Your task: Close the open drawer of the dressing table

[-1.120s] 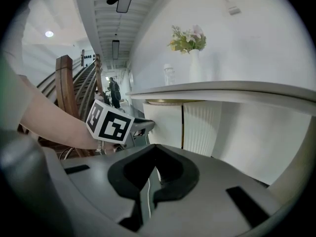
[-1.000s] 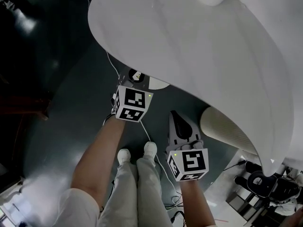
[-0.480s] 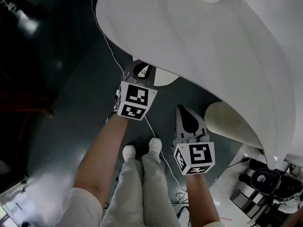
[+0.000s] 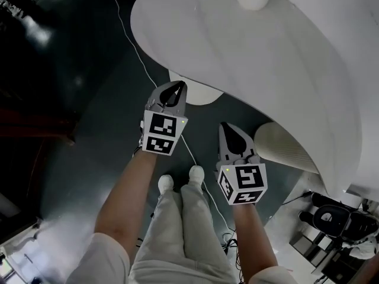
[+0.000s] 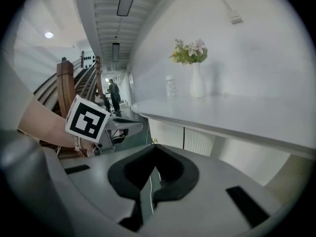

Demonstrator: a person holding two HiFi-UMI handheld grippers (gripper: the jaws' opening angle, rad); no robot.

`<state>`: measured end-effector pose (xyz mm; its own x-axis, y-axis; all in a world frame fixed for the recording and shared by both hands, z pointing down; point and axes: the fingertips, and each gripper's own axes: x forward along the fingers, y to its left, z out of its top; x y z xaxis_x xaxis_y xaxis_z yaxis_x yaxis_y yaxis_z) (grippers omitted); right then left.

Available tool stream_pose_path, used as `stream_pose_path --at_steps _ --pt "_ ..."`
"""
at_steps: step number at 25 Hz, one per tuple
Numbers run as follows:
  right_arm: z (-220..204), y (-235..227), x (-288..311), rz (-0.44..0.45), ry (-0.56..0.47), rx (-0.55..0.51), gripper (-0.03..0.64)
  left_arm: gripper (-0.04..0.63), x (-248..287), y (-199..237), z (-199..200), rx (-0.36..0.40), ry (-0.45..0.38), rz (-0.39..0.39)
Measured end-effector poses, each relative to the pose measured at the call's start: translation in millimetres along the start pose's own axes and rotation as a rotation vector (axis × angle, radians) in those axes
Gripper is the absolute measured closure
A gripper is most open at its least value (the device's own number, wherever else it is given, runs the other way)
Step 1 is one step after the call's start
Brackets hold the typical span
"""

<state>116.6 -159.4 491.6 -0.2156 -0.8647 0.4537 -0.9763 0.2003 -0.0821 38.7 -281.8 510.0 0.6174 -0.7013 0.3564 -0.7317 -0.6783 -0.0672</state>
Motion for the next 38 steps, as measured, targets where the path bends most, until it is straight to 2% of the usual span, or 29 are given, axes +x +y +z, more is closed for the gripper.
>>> stream_pose_path --at_steps 4,8,14,23,30,38 --pt "23 2 -13 -0.008 -0.003 -0.017 0.618 0.580 -21 3 21 -0.027 -0.006 0.018" --pt "43 6 -26 -0.003 -0.007 -0.038 0.618 0.580 -45 12 40 -0.092 -0.019 0.056" --pt "72 12 -52 0.005 -0.015 -0.087 0.618 0.580 -77 15 71 -0.110 -0.040 0.074" --pt "114 29 -92 0.007 -0.047 -0.130 0.618 0.580 -126 11 127 -0.076 -0.106 0.068" --pt "151 37 -117 0.011 -0.099 -0.168 0.618 0.580 -158 3 171 0.004 -0.176 0.045" --pt "186 28 -141 -0.032 -0.165 -0.188 0.618 0.580 -187 3 211 0.063 -0.241 0.047"
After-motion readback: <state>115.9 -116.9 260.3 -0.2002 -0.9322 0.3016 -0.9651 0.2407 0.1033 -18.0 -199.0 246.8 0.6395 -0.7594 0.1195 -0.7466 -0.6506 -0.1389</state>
